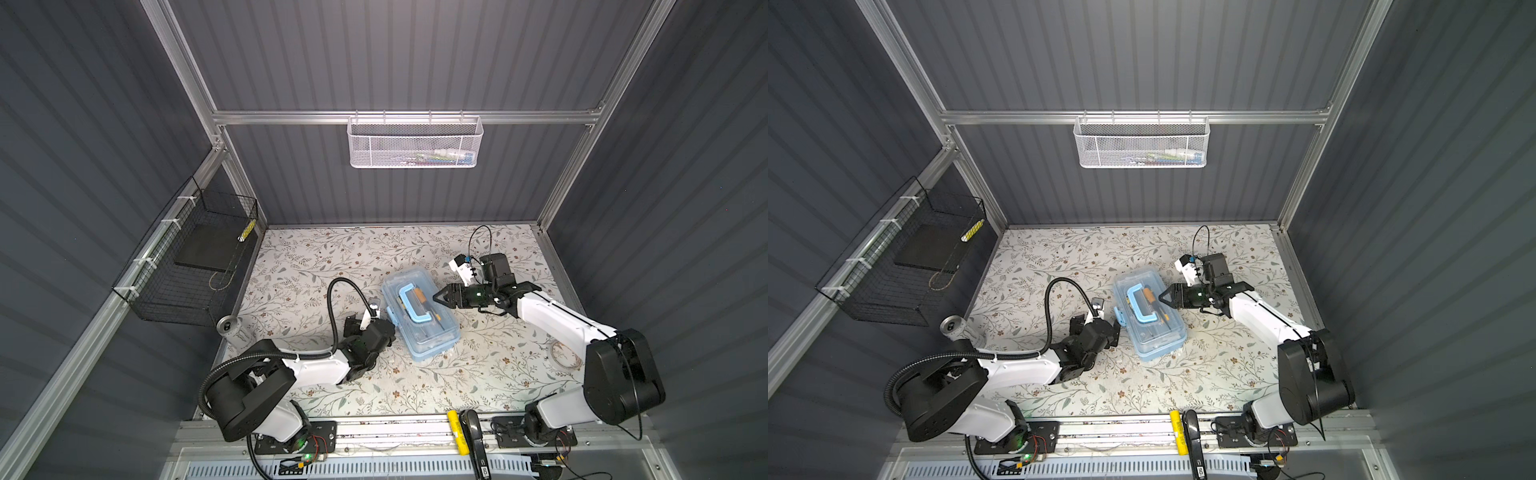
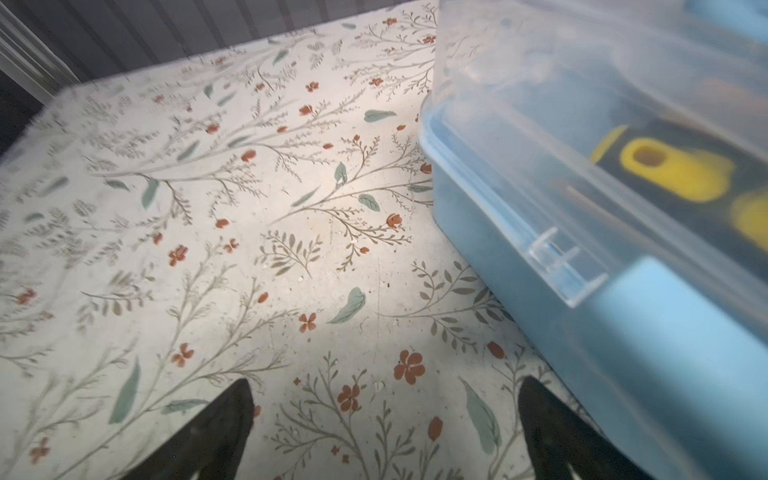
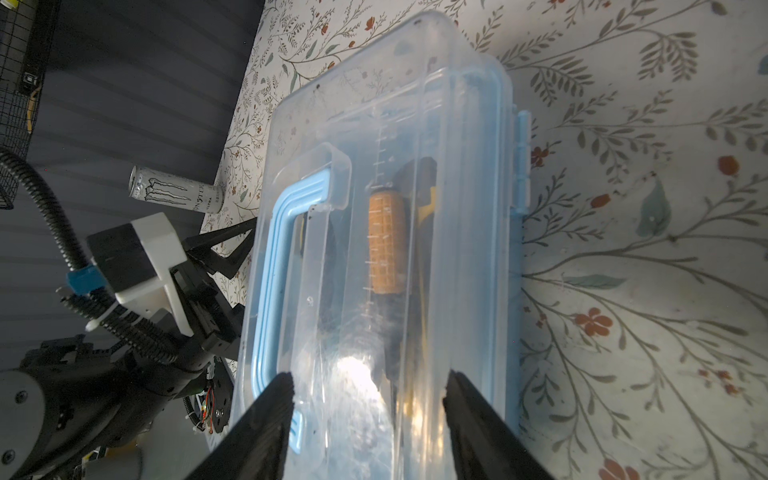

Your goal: Pack the tool kit

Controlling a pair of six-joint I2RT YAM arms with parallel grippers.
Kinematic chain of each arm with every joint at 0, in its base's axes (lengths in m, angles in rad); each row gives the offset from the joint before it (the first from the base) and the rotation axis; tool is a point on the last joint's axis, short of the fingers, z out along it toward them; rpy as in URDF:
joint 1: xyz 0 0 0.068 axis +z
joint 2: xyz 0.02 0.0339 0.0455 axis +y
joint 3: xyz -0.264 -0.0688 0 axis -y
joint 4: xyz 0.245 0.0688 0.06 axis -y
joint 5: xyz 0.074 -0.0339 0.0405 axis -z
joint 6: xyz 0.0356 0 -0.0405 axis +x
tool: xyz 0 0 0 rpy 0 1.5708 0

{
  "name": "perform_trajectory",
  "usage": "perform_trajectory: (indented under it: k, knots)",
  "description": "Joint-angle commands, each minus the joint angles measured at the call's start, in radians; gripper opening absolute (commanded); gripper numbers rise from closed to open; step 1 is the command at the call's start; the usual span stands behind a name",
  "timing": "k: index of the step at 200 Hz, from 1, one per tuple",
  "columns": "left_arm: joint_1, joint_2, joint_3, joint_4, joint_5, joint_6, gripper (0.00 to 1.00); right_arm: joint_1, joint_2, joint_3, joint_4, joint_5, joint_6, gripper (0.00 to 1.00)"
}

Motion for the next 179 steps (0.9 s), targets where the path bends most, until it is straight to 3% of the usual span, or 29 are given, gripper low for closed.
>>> perform_trajectory:
  k: [1, 22, 69, 115, 138, 179]
  knots:
    - [0.063, -0.027, 0.004, -0.006, 0.203, -0.142, 1.0, -0.001, 0.013, -0.012, -0.003, -0.03, 0.005, 0.6]
    - [0.093, -0.049, -0.019, 0.031, 0.324, -0.223, 0.97, -0.001, 0.016, -0.021, 0.02, -0.044, 0.012, 0.6]
    - [0.101, -0.038, -0.053, 0.173, 0.481, -0.356, 0.89, -0.001, 0.015, -0.043, 0.027, -0.06, 0.006, 0.6]
    - [0.101, -0.062, -0.188, 0.381, 0.468, -0.443, 0.73, -0.002, 0.001, -0.065, 0.033, -0.065, 0.007, 0.6]
    - [0.101, -0.047, -0.197, 0.429, 0.497, -0.449, 0.7, -0.003, 0.003, -0.068, 0.03, -0.064, 0.003, 0.6]
    - [0.103, 0.013, -0.271, 0.671, 0.521, -0.496, 0.66, -0.003, 0.005, -0.074, 0.036, -0.068, 0.009, 0.6]
